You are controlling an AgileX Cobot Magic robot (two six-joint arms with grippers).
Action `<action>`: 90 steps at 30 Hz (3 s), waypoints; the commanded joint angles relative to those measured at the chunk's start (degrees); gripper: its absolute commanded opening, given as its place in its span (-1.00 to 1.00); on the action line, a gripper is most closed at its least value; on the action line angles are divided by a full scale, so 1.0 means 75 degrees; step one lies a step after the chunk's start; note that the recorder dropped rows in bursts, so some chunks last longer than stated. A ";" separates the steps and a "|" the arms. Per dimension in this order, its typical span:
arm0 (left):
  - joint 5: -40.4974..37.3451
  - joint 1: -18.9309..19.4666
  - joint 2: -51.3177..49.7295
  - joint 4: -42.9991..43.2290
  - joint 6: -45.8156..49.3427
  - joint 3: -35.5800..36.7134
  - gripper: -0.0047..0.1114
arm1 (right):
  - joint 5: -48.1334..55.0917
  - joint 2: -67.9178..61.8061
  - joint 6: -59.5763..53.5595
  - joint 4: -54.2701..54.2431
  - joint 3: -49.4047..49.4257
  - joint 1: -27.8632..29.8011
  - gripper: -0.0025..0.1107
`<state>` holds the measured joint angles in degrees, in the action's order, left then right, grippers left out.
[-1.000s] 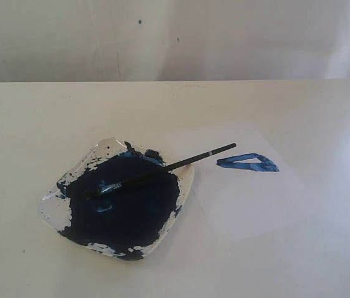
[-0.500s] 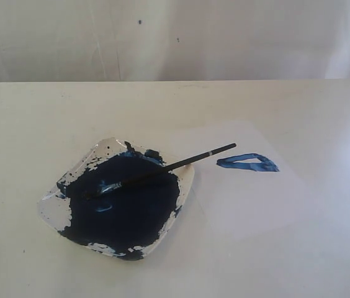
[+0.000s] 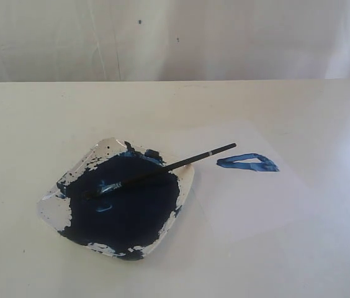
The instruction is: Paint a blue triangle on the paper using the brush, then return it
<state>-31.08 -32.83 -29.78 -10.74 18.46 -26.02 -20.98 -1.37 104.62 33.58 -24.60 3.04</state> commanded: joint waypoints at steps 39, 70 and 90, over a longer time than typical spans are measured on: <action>-0.0023 0.0024 0.0059 -0.0098 -0.0075 0.0055 -0.92 | 0.5479 0.0183 -1.2388 -0.3254 0.3280 -0.0262 -0.96; -0.0023 0.0024 0.0059 -0.0098 -0.0075 0.0055 -0.92 | 0.5506 0.0183 -1.1858 -0.2869 0.3280 -0.2449 -0.96; -0.0023 0.0024 0.0059 -0.0098 -0.0075 0.0055 -0.92 | 0.5359 0.0183 -1.4378 -0.4865 0.3280 -0.2449 -0.96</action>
<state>-31.08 -32.83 -29.78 -10.74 18.46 -26.02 20.43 -0.29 -1.32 -1.52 -0.29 -15.22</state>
